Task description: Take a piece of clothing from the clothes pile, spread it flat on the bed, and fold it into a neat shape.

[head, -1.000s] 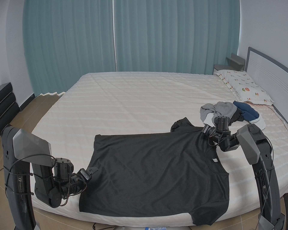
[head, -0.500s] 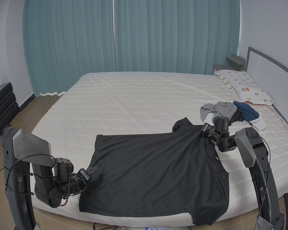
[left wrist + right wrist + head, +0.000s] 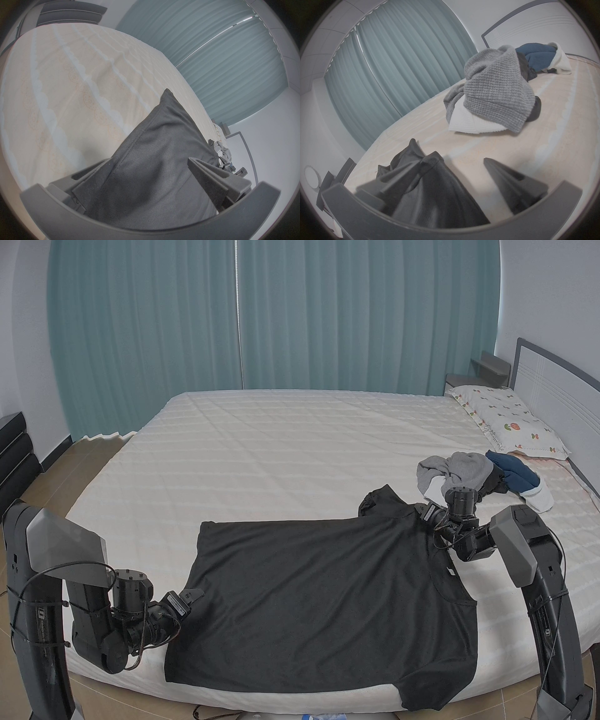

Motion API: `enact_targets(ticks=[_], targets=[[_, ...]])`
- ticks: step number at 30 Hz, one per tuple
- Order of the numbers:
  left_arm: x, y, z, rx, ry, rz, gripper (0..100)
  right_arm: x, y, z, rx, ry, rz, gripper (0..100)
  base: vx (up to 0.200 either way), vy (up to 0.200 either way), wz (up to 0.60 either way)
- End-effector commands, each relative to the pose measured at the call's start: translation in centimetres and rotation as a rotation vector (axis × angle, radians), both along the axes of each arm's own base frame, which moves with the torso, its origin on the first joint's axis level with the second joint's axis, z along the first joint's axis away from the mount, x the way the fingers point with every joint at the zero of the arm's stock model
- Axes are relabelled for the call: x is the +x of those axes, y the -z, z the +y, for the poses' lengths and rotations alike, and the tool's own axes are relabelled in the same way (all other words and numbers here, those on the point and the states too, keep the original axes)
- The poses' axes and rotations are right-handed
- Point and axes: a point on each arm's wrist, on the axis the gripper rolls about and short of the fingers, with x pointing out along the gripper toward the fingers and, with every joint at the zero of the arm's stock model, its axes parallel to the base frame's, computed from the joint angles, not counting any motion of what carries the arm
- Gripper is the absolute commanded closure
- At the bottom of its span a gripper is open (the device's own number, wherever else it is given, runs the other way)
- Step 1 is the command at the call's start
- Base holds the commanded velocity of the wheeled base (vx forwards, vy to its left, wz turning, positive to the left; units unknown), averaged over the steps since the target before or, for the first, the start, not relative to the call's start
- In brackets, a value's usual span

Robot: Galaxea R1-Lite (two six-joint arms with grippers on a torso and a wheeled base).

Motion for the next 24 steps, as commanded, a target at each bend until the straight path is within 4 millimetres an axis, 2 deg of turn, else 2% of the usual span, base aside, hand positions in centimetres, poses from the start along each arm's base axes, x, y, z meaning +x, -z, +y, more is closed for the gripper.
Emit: enact_targets(ticks=[1,5,9,24], targets=[[0.0,0.0,0.0,-0.001,-0.001,0.001,0,-1.8,-3.6,-0.7,0.009,-0.009,0.003,0,0.000,0.000,0.00],[0.0,0.0,0.0,-0.001,-0.001,0.001,0,-3.7,-4.7,-1.7,0.039,-0.074,0.033,0,0.000,0.000,0.00],[-0.1,0.0,0.0,0.000,-0.002,0.002,0,-4.7,-3.9,-2.4,0.058,-0.111,0.077,0,0.000,0.000,0.00],[0.0,0.0,0.0,0.000,0.000,0.001,0,-4.9,-1.3,-3.0,0.071,-0.118,0.135,0,0.000,0.000,0.00]])
